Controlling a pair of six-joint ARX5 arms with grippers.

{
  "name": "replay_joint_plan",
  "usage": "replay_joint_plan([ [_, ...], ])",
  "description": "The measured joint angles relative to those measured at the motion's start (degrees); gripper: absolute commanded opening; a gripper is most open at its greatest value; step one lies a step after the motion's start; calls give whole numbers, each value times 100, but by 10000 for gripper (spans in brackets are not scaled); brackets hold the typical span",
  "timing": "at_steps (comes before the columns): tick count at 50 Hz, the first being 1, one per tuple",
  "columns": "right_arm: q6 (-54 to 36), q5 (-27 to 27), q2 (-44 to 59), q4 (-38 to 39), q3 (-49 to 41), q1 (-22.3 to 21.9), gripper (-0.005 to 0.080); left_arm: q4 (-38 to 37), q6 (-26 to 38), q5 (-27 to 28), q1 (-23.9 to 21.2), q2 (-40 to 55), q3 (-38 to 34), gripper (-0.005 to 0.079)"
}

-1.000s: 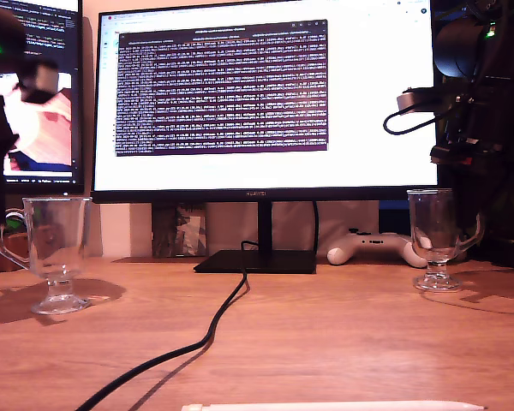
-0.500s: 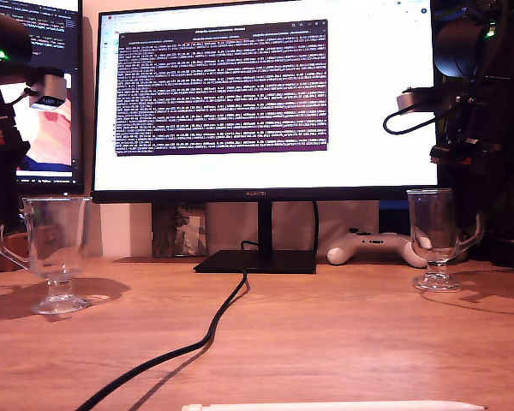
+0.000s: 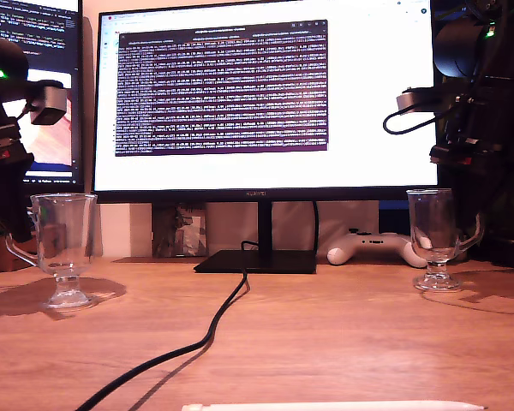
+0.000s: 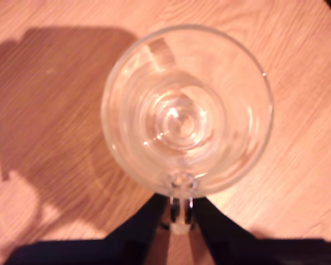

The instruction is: Pick the small glass cups in front of you with each of your hands, and place them behind the white pen

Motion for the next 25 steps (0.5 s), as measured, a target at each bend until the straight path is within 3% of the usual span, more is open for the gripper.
replay_joint_plan([
  [25, 345, -450, -87, -455, 0, 37, -13, -280, -4, -2, -57, -173, 4, -23],
])
